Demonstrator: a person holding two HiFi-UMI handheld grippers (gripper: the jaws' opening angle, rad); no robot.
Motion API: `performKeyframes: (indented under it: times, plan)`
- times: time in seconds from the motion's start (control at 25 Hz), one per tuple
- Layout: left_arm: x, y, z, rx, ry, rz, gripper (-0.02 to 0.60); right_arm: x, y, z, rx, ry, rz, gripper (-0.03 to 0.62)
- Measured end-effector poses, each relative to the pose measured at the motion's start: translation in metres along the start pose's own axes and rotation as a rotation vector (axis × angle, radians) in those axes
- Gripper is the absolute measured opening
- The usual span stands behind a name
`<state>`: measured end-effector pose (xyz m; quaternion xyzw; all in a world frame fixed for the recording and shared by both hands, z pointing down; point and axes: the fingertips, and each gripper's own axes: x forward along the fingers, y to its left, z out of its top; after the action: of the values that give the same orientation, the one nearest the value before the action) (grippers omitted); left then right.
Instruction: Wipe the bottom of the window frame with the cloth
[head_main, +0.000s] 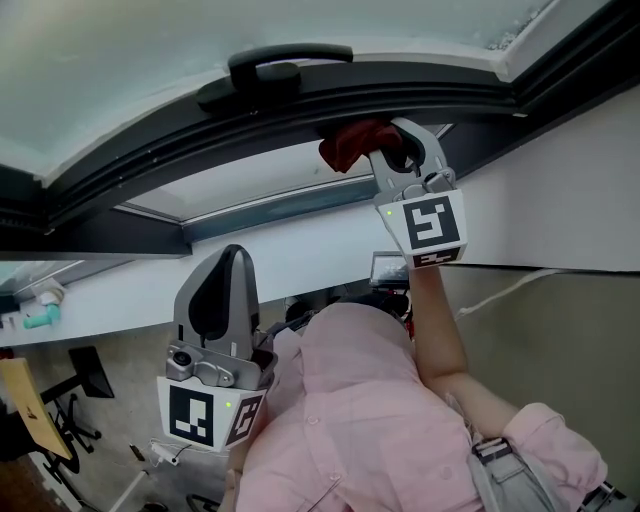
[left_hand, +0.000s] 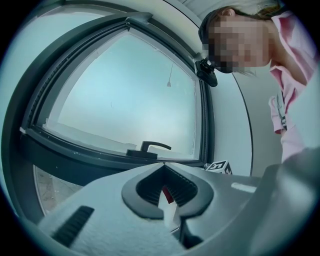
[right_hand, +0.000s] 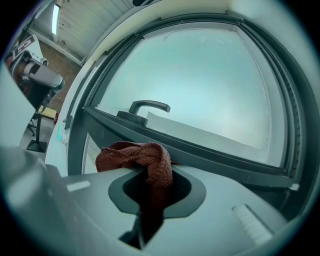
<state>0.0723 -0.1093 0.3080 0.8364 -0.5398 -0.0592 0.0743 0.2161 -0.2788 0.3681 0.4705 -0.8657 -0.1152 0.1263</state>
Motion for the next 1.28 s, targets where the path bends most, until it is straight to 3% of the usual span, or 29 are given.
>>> performKeyframes:
  times: [0.72, 1.28]
  plan:
    - [0.014, -0.008, -0.002, 0.003, 0.015, -0.050, 0.000, -0.027, -0.078, -0.032, 0.070, 0.070, -0.213, 0.052]
    - [0.023, -0.005, -0.005, 0.005, 0.025, -0.046, 0.000, -0.045, -0.124, -0.051, 0.146, 0.088, -0.343, 0.054]
